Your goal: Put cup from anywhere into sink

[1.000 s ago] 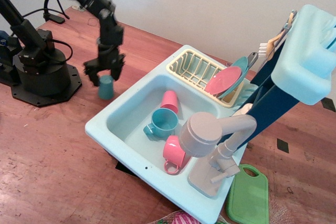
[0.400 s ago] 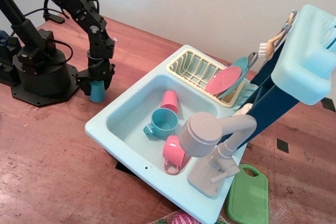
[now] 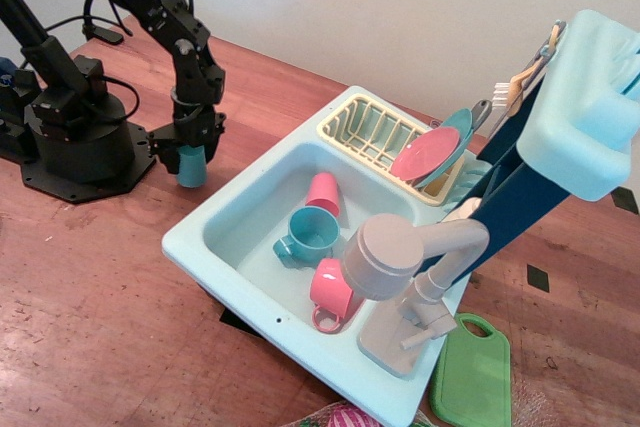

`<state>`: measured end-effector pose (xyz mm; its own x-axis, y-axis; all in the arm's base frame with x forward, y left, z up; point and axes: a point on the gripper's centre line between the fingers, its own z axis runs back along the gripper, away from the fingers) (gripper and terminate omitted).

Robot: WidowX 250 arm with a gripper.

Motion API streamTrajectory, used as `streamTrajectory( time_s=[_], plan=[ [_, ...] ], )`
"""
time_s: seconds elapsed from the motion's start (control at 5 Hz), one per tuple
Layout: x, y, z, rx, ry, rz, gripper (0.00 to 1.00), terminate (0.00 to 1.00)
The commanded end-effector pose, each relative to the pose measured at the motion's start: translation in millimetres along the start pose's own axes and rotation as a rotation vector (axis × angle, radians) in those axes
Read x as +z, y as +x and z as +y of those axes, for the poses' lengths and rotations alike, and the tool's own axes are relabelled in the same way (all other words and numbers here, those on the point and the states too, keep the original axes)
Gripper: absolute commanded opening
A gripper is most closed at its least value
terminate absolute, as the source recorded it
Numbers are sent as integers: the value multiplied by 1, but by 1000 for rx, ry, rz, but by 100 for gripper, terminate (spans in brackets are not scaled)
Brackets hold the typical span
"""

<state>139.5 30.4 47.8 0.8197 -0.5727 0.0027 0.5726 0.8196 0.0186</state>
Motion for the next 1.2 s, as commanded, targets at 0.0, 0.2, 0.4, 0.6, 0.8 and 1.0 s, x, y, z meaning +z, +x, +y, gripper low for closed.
streamTrajectory(
  time_s=[0.0,0.2,0.4,0.6,0.8,1.0],
  plan=[
    [62,7,54,-32,138,-24,0,0],
    [113,38,94,-97,235,-52,0,0],
    [164,83,115,-178,284,-103,0,0],
    [161,139,121,-268,246,-144,0,0],
    [126,176,107,-350,151,-148,0,0],
    [103,183,87,-425,64,-94,0,0]
  ],
)
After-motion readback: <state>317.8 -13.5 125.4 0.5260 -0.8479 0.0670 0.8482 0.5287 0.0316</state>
